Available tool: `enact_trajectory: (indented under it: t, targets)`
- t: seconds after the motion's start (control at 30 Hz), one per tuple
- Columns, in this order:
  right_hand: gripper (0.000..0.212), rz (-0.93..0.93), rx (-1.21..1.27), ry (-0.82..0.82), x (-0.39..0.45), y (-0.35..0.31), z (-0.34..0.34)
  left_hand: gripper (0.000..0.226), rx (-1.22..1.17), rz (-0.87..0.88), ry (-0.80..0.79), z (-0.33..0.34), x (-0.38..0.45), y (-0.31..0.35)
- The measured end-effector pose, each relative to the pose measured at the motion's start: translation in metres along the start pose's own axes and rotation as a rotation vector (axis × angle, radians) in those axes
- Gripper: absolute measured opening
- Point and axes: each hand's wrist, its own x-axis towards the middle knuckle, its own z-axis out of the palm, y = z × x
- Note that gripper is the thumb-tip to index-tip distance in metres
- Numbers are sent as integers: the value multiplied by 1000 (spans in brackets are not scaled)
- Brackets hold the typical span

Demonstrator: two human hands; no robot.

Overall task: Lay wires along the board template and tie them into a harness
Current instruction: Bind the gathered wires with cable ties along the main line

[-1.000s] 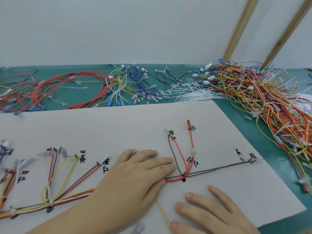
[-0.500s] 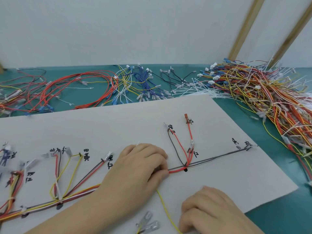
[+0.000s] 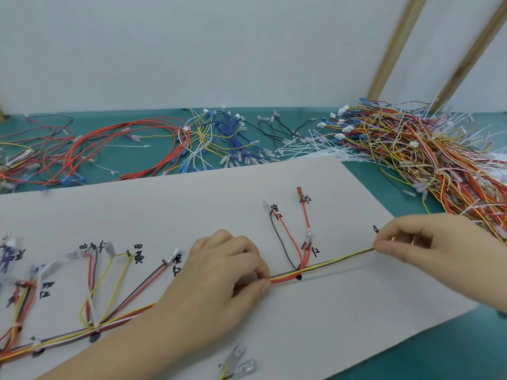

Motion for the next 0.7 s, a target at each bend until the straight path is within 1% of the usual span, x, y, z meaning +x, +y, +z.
enact_trajectory:
  t: [0.07,0.13,0.17,0.2,0.3,0.37,0.5,0.6,0.7]
  targets:
    - [20,33,-46,-30,8,11,-10,22,31,16,40,0,0,1]
    - [26,81,-36,-75,17,26,-18,12,-7,-12,65,0,1,1]
    - [27,114,7,-79,20,35,-21,10,-24,-19,68,0,1,1]
    - [27,153,65,-80,23,42,-24,13,-37,-12,72,0,1,0]
    - [28,256,307,-102,29,60,-24,10,-41,5,56,1,1,-1]
    - [27,304,385,-131,31,68,-19,9,-32,12,45,2,1,-2]
    - [25,377,459,-155,31,82,-10,22,-11,39,32,2,1,-3]
    - [17,435,534,-144,31,88,-10,23,9,43,31,2,2,-2]
    - [11,464,493,-144,32,84,-10,24,71,44,51,2,1,0]
